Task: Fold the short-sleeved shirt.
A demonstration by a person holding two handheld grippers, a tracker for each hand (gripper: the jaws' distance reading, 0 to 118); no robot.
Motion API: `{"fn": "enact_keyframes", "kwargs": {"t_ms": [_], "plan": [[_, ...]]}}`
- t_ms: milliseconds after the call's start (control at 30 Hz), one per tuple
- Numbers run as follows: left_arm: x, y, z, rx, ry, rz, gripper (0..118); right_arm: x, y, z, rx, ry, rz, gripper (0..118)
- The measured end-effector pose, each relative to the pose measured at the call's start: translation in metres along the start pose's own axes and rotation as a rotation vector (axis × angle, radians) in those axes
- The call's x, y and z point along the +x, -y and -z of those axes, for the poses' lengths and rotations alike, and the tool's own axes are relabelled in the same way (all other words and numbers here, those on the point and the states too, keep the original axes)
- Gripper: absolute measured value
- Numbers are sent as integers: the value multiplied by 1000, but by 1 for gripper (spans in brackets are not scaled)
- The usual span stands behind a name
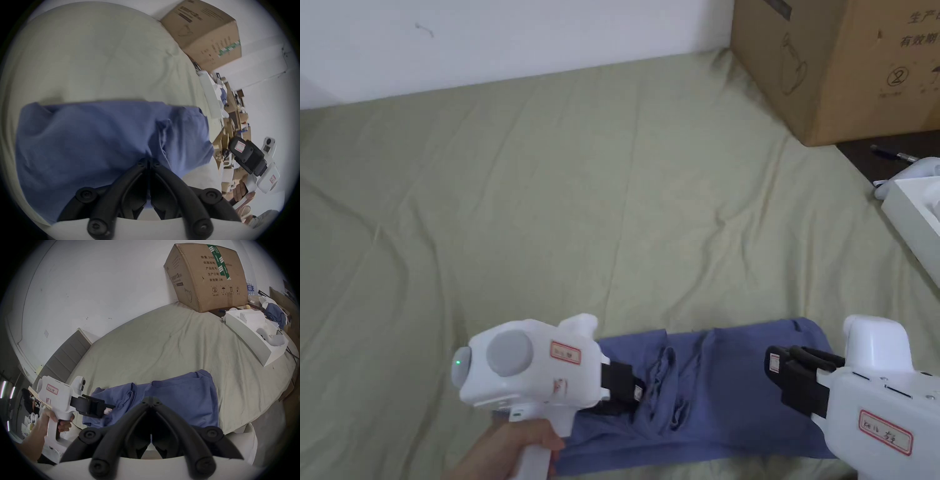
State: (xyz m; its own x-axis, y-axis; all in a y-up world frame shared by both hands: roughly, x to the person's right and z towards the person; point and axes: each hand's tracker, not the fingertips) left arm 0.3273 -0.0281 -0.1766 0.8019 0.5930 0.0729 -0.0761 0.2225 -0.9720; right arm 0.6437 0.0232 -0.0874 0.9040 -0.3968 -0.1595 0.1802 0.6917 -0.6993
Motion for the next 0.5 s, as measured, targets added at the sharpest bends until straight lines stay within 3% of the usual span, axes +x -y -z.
{"fn": "enact_keyframes", "kwargs": {"t_ms": [100,267,500], "plan": [[14,2,6,-6,40,13,3,2,1,1,-8,-10,23,0],[21,0,-11,23,121,15,3,-4,2,-1,-17,4,-3,0],[-28,4,-80,165,63,-68,3,-15,-4,-2,0,-4,-25,0]]}}
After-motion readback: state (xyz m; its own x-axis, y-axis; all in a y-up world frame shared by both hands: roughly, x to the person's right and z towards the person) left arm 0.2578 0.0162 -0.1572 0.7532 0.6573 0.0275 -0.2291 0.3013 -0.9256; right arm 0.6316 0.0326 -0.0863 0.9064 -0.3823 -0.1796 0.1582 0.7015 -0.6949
